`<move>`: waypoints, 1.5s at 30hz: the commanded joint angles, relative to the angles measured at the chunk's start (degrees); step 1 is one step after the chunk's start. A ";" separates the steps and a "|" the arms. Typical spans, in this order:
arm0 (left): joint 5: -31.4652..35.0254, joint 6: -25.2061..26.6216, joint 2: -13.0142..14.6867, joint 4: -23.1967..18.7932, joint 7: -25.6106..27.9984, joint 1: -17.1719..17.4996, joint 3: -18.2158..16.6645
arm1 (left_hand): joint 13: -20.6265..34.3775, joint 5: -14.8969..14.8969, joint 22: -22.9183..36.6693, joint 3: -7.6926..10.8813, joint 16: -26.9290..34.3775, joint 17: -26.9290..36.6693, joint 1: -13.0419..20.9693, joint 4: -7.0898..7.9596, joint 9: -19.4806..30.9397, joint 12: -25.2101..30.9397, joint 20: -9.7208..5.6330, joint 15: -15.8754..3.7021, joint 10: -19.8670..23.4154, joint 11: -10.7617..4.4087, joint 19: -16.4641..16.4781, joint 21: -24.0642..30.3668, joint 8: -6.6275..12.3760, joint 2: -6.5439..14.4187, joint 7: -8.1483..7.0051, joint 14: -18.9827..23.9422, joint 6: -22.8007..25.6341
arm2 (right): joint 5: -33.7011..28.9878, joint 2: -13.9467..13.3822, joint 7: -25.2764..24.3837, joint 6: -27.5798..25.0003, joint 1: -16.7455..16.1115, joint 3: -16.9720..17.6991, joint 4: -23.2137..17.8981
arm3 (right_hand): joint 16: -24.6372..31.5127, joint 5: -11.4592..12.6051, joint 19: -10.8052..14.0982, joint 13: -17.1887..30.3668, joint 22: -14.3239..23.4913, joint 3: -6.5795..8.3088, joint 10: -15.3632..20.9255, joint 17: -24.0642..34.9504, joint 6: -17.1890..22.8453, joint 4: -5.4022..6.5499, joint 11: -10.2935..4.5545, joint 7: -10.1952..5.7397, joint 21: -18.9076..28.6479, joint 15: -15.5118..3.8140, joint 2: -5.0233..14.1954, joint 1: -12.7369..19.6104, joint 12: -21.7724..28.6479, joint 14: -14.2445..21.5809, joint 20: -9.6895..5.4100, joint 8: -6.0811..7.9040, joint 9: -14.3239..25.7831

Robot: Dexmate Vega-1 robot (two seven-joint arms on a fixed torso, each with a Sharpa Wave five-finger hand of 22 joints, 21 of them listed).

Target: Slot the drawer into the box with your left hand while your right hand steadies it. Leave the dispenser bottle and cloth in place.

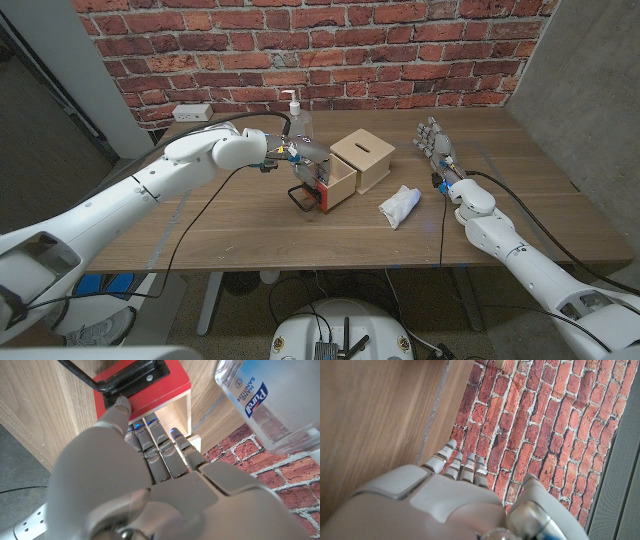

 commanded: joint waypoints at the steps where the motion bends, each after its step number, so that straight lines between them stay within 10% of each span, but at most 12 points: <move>1: 0.41 -0.09 -0.87 1.08 0.01 -0.92 0.71 | 0.13 0.20 0.08 -0.25 0.27 0.07 2.96 0.17 0.88 0.15 -8.85 -3.81 1.82 -2.21 0.46 -0.15 0.40 3.29 -0.05 0.11 0.55 | 0.32 -0.14 0.40 0.05 -0.06 0.14 0.18 | 0.14 -0.18 0.47 0.24 0.09 0.38 0.49 0.21 0.51 0.21 0.21 0.04 0.20 -1.36 1.45 0.55 0.48 0.44 -0.09 0.17 0.35; 45: 2.66 -0.17 -3.89 3.95 0.22 -3.74 3.51 | 0.17 0.31 0.07 -0.67 0.26 0.11 2.88 0.18 0.89 0.09 -8.85 -3.82 2.13 -2.18 0.33 -0.21 0.47 3.29 -0.26 0.04 0.69 | 1.51 -0.02 2.58 0.64 0.59 0.45 1.98 | 0.19 -0.22 0.70 0.23 0.09 0.48 0.35 0.18 0.62 0.34 0.25 -0.02 0.22 -1.30 1.40 0.47 0.46 0.52 0.04 0.16 0.35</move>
